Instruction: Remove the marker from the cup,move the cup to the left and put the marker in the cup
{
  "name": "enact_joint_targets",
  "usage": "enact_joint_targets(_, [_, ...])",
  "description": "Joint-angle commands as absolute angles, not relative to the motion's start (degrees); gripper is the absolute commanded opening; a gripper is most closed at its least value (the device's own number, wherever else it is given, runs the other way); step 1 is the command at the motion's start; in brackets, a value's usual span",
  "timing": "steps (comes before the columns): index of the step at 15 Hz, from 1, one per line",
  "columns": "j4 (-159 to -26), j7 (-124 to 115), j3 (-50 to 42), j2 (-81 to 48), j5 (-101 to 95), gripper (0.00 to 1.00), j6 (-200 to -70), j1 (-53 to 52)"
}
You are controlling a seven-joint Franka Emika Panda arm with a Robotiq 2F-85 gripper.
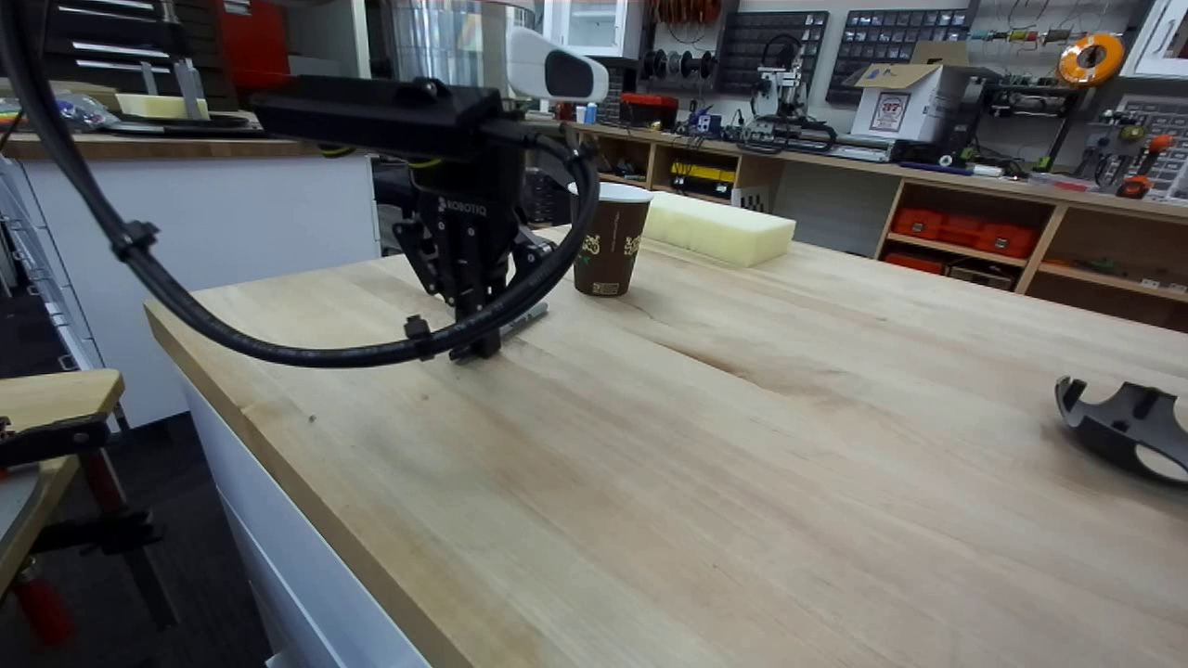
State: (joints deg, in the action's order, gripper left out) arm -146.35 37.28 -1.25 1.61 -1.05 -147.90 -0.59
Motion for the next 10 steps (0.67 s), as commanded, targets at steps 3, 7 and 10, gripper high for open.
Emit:
enact_joint_targets(3, [-143.94,36.00,-0.30,3.91,-1.41,0.04,-138.97,-0.94])
enact_joint_targets(7, [-142.06,34.22,0.13,5.73,-3.53,0.04,-134.02,-1.02])
enact_joint_targets(10, [-140.64,33.37,0.32,6.84,-4.91,0.04,-131.41,-1.13])
